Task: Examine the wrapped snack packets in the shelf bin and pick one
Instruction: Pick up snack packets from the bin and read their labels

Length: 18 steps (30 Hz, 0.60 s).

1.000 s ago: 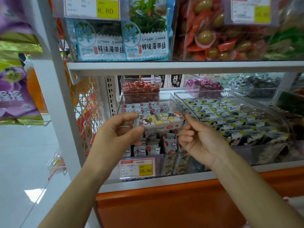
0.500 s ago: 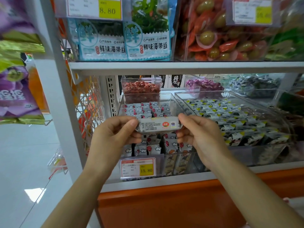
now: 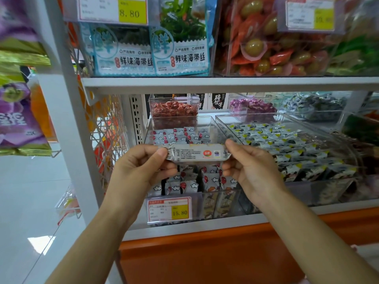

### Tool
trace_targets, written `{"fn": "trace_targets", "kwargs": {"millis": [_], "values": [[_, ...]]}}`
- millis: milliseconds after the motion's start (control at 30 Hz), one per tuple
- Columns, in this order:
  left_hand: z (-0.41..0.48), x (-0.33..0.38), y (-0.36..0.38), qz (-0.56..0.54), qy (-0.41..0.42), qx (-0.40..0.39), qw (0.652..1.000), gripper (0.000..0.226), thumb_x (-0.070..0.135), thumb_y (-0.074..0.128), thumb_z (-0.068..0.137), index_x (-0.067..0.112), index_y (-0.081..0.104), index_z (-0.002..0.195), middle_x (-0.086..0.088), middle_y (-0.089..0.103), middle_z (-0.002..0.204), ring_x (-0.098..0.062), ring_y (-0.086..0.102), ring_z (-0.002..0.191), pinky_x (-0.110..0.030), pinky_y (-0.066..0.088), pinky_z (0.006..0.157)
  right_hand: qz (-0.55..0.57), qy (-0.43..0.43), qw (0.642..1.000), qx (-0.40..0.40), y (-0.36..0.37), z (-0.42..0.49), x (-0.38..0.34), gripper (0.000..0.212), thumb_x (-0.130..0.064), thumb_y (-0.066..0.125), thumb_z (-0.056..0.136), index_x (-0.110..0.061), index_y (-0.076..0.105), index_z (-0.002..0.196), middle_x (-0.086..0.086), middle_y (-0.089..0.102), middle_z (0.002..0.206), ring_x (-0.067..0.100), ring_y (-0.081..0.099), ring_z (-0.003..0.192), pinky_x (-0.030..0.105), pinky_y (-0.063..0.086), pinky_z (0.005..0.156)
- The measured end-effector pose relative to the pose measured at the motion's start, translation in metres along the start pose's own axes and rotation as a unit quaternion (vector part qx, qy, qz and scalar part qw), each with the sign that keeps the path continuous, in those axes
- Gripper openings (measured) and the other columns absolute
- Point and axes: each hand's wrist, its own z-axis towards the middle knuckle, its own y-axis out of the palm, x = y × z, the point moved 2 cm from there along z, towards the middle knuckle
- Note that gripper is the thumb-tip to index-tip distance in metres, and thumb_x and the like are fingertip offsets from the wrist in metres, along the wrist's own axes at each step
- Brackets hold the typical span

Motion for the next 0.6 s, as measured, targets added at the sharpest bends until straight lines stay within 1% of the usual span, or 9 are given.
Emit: {"fn": "trace_targets", "kwargs": {"millis": [67,133,200,267,333,433,467,533,600], "values": [[0.0,0.0003,0.0007,-0.03,-0.011,0.0,0.999,0.011,0.018,0.061,0.073,0.01,0.069,0.074,-0.011,0.069,0.07,-0.017,0.068,0.064,-0.017,0.054,0.059,-0.002,-0.016,1.0,-0.006,0.0007,-0.0003,0.0003,0.016,-0.017,0.065,0.08,-0.005,0.07,0.07,0.011,0.062,0.061,0.012,0.056,0.042,0.02,0.047,0.039],[0.0001,0.0001,0.0012,-0.052,-0.021,-0.003,0.998,0.014,0.017,0.06,0.073,0.006,0.065,0.079,-0.009,0.068,0.068,-0.014,0.067,0.061,-0.017,0.054,0.057,-0.011,-0.037,0.999,-0.011,0.0013,-0.0008,0.0004,0.016,-0.02,0.066,0.077,-0.008,0.071,0.068,0.009,0.062,0.058,0.012,0.056,0.043,0.02,0.047,0.04],[0.0004,0.0001,0.001,-0.075,-0.042,-0.008,0.996,0.019,0.015,0.059,0.073,0.003,0.065,0.086,-0.008,0.068,0.071,-0.012,0.066,0.062,-0.017,0.054,0.057,-0.032,-0.067,0.997,-0.015,0.0014,-0.0009,0.0002,0.016,-0.022,0.066,0.075,-0.013,0.072,0.065,0.005,0.063,0.056,0.012,0.057,0.045,0.02,0.049,0.043],[0.0013,-0.0001,-0.0007,-0.102,-0.075,-0.016,0.992,0.027,0.015,0.06,0.073,0.004,0.068,0.097,-0.008,0.068,0.074,-0.013,0.067,0.065,-0.02,0.055,0.059,-0.056,-0.099,0.993,-0.015,0.0006,-0.0002,-0.0005,0.014,-0.019,0.065,0.08,-0.016,0.074,0.068,0.003,0.066,0.059,0.013,0.06,0.049,0.021,0.052,0.048],[0.0018,0.0003,-0.0015,-0.116,-0.095,-0.023,0.988,0.031,0.019,0.063,0.071,0.009,0.07,0.1,-0.005,0.068,0.075,-0.016,0.068,0.069,-0.022,0.056,0.062,-0.071,-0.118,0.99,-0.017,-0.0011,0.0009,-0.0011,0.014,-0.015,0.064,0.083,-0.018,0.075,0.075,0.0,0.069,0.066,0.013,0.062,0.054,0.022,0.054,0.053],[0.0014,-0.0007,-0.0009,-0.057,-0.088,-0.042,0.994,0.024,0.022,0.061,0.072,0.013,0.075,0.091,-0.009,0.072,0.092,-0.017,0.069,0.08,-0.02,0.055,0.067,-0.093,-0.126,0.987,-0.037,-0.0035,0.0015,-0.0023,0.018,-0.009,0.064,0.083,-0.022,0.076,0.081,-0.003,0.072,0.078,0.011,0.066,0.066,0.021,0.054,0.056],[0.0001,-0.0005,0.0002,-0.031,-0.082,-0.052,0.995,0.022,0.021,0.06,0.074,0.015,0.075,0.088,-0.008,0.073,0.095,-0.017,0.069,0.084,-0.019,0.055,0.068,-0.101,-0.129,0.985,-0.045,-0.0041,0.0019,-0.0024,0.022,-0.006,0.063,0.084,-0.024,0.076,0.083,-0.003,0.073,0.081,0.011,0.066,0.071,0.021,0.054,0.057],[-0.0016,-0.0008,0.0009,0.026,-0.066,-0.057,0.996,0.022,0.017,0.057,0.081,0.019,0.074,0.094,-0.007,0.073,0.094,-0.018,0.07,0.088,-0.018,0.055,0.069,-0.11,-0.132,0.984,-0.056,-0.0048,0.0025,-0.0021,0.03,0.002,0.061,0.084,-0.024,0.074,0.09,-0.001,0.07,0.085,0.011,0.067,0.077,0.022,0.055,0.061],[-0.0022,0.0001,0.0,0.089,-0.03,-0.042,0.995,0.026,0.01,0.054,0.087,0.025,0.07,0.101,-0.007,0.071,0.091,-0.017,0.07,0.084,-0.017,0.055,0.067,-0.122,-0.138,0.981,-0.06,-0.0052,0.0035,-0.0005,0.037,0.009,0.058,0.083,-0.023,0.071,0.099,-0.003,0.067,0.085,0.009,0.067,0.081,0.024,0.057,0.069]]}}
